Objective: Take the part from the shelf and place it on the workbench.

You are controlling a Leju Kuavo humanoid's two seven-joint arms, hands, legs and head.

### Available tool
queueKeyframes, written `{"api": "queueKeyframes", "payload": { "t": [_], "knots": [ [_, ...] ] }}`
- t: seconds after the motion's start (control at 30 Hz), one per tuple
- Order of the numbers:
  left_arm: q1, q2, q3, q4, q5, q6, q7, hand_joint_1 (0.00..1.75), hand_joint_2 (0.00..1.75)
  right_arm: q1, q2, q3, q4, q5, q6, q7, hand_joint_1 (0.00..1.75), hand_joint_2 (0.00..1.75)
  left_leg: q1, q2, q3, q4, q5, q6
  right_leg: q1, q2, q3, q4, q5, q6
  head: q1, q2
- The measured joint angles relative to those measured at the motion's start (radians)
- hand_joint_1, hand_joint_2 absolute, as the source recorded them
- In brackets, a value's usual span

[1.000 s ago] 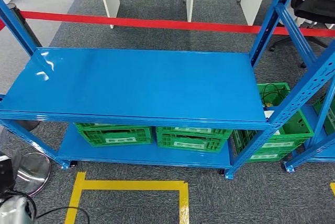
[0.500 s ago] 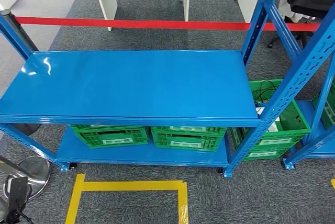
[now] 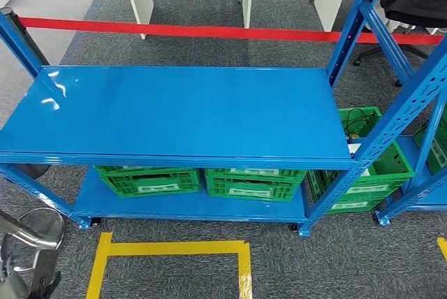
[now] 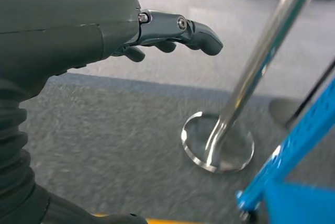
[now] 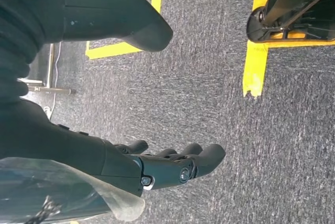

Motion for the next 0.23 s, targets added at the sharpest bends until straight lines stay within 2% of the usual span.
{"api": "queueKeyframes", "payload": {
  "t": [0.23],
  "knots": [
    [0.004,0.010,-0.001,0.066,-0.054,-0.003,0.037,0.00,1.75,0.000,0.000,0.000,0.000,-0.001,0.001,-0.004,0.00,1.75,0.000,0.000,0.000,0.000,0.001,0.002,0.000,-0.001,0.000,0.000,0.000,0.001,0.000,0.000]
  ]
}}
